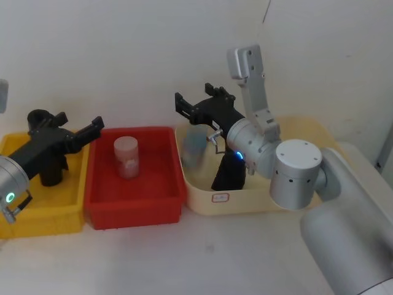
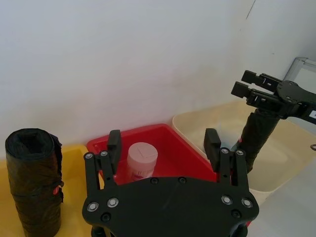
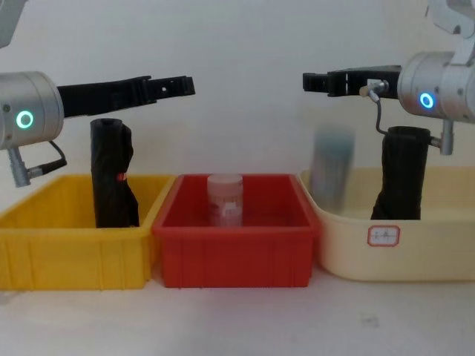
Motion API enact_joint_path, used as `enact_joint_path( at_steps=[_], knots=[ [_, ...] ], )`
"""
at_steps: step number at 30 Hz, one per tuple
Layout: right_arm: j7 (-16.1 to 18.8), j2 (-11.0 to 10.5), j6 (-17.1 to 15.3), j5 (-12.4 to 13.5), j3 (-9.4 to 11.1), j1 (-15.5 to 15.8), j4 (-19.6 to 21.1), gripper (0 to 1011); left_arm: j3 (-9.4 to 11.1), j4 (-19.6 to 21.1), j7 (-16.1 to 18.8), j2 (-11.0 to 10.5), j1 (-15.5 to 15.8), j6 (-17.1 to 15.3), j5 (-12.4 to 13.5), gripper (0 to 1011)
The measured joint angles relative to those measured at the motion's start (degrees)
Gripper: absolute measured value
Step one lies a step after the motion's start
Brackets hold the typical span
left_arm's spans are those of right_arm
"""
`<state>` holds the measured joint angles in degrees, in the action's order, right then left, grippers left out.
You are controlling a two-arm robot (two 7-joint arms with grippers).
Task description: Pick up the garbage bag with the one hand and transfer it to the other hand.
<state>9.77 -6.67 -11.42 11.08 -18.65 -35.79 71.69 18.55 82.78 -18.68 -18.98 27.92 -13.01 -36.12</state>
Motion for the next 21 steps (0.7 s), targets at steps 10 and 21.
enact_joint_path(
  at_steps=[10,21],
  knots=[
    [-0.91,-0.04,2.10,-1.17,0.07,-0.29,-1.61,1002,0.00,0.00,0.00,0.00,0.00,0.00,0.00,1001],
    [0.47,-0.78,1.63,-0.69,0.43,1.42,0.84,1001,0.00,0.00,0.00,0.00,0.00,0.00,0.00,1002]
  ],
)
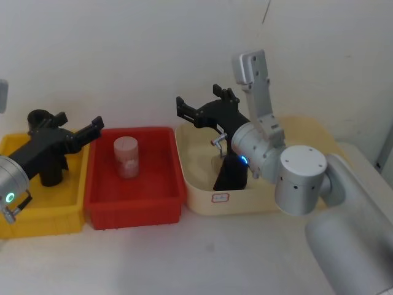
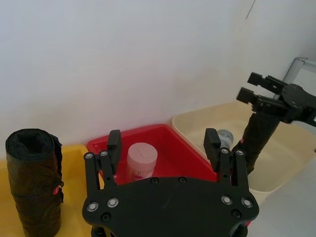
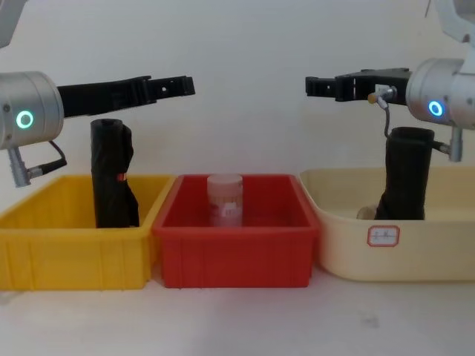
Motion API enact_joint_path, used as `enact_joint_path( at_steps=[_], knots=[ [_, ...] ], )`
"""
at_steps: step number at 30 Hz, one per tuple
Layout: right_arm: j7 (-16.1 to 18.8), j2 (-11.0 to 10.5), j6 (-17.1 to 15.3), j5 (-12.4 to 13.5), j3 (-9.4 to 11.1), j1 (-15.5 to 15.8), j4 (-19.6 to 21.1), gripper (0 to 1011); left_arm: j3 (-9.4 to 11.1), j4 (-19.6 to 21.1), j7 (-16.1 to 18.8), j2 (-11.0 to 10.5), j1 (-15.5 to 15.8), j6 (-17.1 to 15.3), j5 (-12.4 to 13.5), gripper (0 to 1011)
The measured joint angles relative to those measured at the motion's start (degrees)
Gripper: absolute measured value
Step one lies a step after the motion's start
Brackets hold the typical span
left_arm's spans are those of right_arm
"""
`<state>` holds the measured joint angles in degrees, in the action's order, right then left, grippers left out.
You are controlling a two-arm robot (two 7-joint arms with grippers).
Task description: Pick up the garbage bag with the one hand and transfer it to the other hand.
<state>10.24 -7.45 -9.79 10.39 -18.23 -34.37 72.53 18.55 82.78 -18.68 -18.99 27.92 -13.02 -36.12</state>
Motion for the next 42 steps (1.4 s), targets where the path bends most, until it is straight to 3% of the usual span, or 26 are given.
enact_joint_path(
  at_steps=[5,15,21,42],
  knots=[
    [1.89,-1.11,-1.47,1.15,0.14,2.42,3.60,1001,0.00,0.00,0.00,0.00,0.00,0.00,0.00,1002],
    [5.91,-4.66,-5.73,4.21,-0.02,10.54,14.55,1001,0.00,0.00,0.00,0.00,0.00,0.00,0.00,1002],
    [7.20,-5.92,-7.25,5.28,-0.22,13.53,18.34,1001,0.00,0.00,0.00,0.00,0.00,0.00,0.00,1001],
    [8.81,-7.51,-9.06,6.62,-0.47,17.22,23.14,1001,0.00,0.00,0.00,0.00,0.00,0.00,0.00,1002]
  ],
)
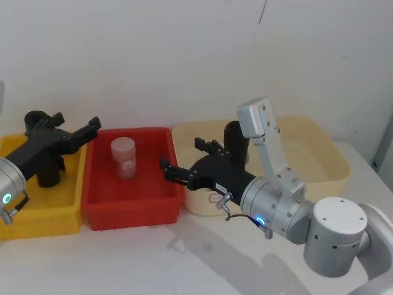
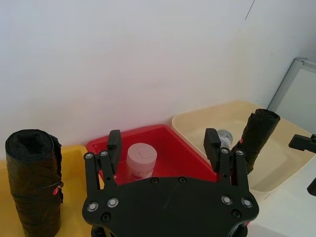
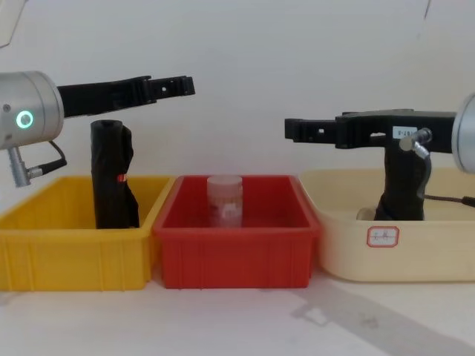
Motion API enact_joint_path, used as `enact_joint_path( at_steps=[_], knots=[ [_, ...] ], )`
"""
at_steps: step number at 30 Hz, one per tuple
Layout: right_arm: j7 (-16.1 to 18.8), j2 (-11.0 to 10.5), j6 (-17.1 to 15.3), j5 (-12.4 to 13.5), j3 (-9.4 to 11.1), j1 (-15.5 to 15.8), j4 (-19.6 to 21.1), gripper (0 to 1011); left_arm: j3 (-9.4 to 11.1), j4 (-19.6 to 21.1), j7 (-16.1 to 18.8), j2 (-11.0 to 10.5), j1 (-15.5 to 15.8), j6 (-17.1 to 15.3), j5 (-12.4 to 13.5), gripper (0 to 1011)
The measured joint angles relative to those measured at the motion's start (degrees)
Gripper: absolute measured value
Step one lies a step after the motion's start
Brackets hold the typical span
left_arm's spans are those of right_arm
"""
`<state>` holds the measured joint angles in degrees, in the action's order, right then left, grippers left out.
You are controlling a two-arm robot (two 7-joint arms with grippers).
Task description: Pick up the garbage bag with the one hand and transfer it to the other hand.
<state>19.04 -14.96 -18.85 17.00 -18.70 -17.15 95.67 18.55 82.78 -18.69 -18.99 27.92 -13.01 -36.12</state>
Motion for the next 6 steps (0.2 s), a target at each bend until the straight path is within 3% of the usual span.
enact_joint_path(
  at_steps=[6],
  knots=[
    [0.13,-0.14,-0.17,0.12,-0.03,0.35,0.44,1001,0.00,0.00,0.00,0.00,0.00,0.00,0.00,1001]
  ],
)
